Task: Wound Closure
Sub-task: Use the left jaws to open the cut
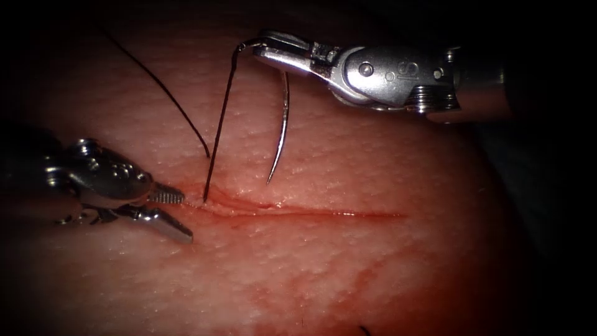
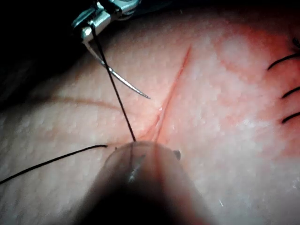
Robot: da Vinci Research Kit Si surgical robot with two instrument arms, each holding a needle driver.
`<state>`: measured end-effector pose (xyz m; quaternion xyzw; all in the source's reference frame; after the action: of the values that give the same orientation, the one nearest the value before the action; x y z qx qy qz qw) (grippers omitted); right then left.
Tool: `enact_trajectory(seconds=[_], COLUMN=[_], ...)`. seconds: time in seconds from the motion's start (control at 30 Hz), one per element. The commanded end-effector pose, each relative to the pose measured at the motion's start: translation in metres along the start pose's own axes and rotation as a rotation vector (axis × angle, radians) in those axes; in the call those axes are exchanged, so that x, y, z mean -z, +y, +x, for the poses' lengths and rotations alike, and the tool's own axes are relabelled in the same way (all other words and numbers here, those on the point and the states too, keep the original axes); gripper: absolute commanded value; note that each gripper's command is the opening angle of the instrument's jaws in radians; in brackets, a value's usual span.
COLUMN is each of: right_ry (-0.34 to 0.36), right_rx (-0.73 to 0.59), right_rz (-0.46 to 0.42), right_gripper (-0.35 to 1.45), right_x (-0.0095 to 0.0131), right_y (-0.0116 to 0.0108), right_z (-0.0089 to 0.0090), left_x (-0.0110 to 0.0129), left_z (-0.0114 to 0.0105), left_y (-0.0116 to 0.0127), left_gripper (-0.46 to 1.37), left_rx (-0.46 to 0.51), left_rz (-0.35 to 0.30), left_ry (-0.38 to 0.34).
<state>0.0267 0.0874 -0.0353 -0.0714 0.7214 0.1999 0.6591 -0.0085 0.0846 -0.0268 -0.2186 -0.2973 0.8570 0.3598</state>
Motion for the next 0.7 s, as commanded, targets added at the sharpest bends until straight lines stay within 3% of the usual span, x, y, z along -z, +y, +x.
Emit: enact_trajectory(seconds=[0.03, 0.17, 0.4, 0.7], right_ry=[0.002, 0.014, 0.015, 0.012], right_rx=[-0.008, -0.023, -0.021, -0.020], right_rz=[-0.006, -0.020, -0.019, -0.016], right_gripper=[-0.35, -0.35, -0.35, -0.35], right_x=[0.0001, 0.0006, 0.0008, 0.0008], right_y=[0.0004, 0.0019, 0.0016, 0.0013], right_z=[0.0004, 0.0019, 0.0018, 0.0017], left_x=[-0.0002, -0.0008, -0.0024, -0.0049], left_z=[0.0000, 0.0000, -0.0002, -0.0012], left_y=[-0.0002, -0.0009, -0.0026, -0.0046], left_gripper=[0.21, 0.11, -0.35, -0.35], left_rx=[-0.002, -0.008, -0.028, -0.031], left_rz=[-0.005, -0.007, -0.005, -0.009], left_ry=[-0.001, -0.002, 0.002, -0.010])
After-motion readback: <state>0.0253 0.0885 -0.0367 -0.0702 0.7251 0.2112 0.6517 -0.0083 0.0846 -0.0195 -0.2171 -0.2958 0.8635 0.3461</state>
